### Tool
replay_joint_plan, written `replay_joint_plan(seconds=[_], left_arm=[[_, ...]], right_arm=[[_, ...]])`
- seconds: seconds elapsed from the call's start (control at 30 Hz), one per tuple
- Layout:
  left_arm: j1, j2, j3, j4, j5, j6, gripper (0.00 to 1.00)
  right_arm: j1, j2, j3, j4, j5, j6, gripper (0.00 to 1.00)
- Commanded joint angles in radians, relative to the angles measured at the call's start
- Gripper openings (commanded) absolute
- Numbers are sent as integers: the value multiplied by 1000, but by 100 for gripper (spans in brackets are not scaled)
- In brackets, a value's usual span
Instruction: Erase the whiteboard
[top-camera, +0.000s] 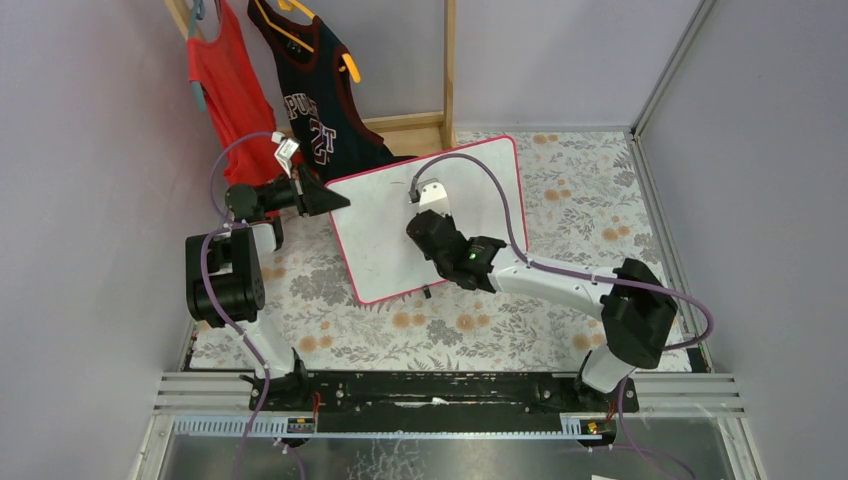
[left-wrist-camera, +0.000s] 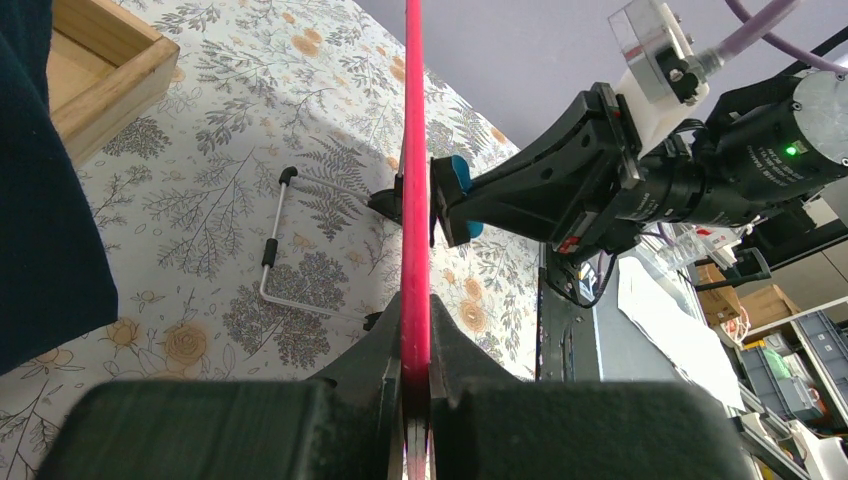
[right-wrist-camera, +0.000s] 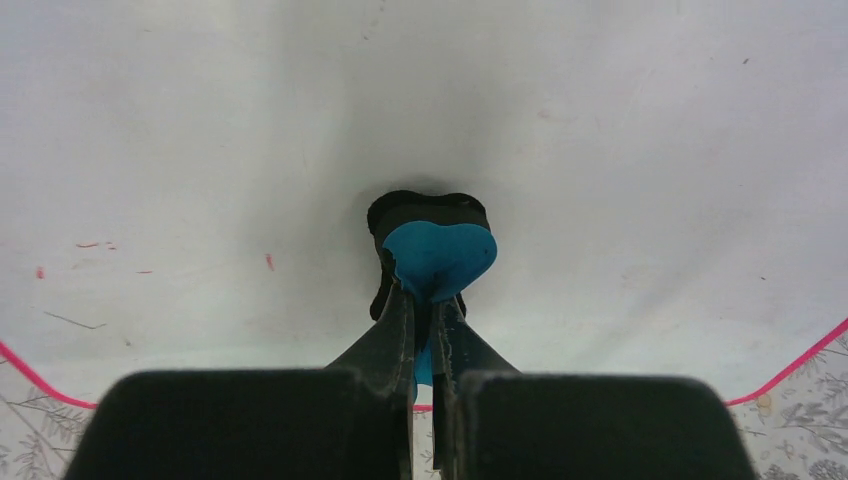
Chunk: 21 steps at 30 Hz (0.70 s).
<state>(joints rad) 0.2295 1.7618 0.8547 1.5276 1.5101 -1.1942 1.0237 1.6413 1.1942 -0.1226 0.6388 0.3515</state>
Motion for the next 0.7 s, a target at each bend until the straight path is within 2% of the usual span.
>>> replay_joint_plan(seconds=[0.0, 0.1, 0.37, 0.5, 0.67], left_arm=[[-20, -28, -6, 75, 80, -48, 0], [-20, -31, -5, 75, 82, -51, 0], [-19, -30, -6, 75, 81, -51, 0], [-20, -34, -9, 75, 82, -51, 0], [-20, -38, -6, 75, 82, -53, 0]], right_arm=[[20, 4, 23, 41, -31, 29, 0], [53, 68, 61, 61, -63, 44, 0], [175, 272, 290, 35, -86, 17, 0], [197, 312, 371, 26, -111, 3, 0], [200, 314, 373, 9, -69, -11, 0]])
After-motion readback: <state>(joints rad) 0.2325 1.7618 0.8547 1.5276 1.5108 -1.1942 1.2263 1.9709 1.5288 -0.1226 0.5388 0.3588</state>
